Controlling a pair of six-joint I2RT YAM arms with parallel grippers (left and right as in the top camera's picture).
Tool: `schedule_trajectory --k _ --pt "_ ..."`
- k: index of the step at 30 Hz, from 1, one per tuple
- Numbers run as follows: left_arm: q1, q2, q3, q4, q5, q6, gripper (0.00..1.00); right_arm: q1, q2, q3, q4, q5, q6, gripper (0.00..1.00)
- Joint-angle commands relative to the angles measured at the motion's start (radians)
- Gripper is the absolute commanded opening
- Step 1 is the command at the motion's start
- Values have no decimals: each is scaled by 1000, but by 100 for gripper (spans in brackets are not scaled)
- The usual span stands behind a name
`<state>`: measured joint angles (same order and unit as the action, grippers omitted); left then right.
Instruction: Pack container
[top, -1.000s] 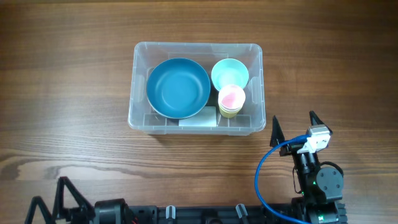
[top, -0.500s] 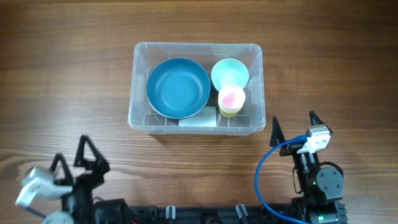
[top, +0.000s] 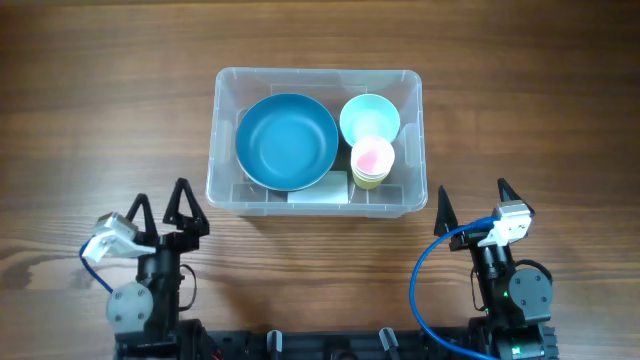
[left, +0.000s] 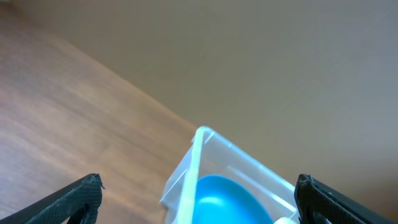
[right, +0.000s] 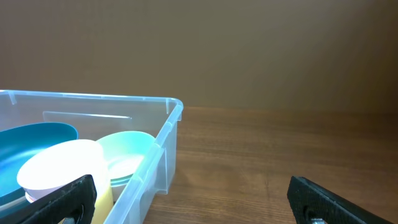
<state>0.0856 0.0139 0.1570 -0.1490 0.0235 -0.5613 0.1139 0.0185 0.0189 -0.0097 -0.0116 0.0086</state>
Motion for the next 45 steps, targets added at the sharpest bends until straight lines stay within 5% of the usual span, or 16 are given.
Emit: schedule_trajectory --k 1,15,24,45 --pt "-5 -10 -34 11 25 119 100 -5 -7 -8 5 -16 -8 100" --pt "-7 -10 -148 76 21 249 100 -5 -6 -8 5 -16 -8 100" --pt "-72 -10 -151 79 21 585 100 -5 -5 -8 5 -16 -8 100" --pt "-72 -10 -151 77 13 584 100 -5 -5 -8 5 -16 -8 100"
